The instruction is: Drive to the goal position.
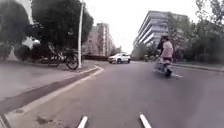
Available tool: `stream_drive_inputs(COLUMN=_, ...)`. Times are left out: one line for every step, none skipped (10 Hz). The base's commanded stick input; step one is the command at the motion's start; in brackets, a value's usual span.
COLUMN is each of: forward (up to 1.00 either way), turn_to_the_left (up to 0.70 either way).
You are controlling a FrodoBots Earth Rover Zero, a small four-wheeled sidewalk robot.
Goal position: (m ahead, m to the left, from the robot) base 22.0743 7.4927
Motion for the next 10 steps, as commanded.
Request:
stream_drive_inputs(forward=0.70, turn_to_the_left=0.14)
stream_drive_inputs(forward=0.70, turn_to_the_left=0.14)
stream_drive_inputs(forward=0.70, turn_to_the_left=0.11)
stream_drive_inputs(forward=0.70, turn_to_the_left=0.07)
stream_drive_inputs(forward=0.70, turn_to_the_left=0.00)
stream_drive_inputs(forward=0.70, turn_to_the_left=0.00)
stream_drive_inputs(forward=0.70, turn_to_the_left=0.00)
stream_drive_inputs(forward=0.70, turn_to_the_left=0.00)
stream_drive_inputs(forward=0.70, turn_to_the_left=0.00)
stream_drive_inputs(forward=0.70, turn_to_the_left=0.00)
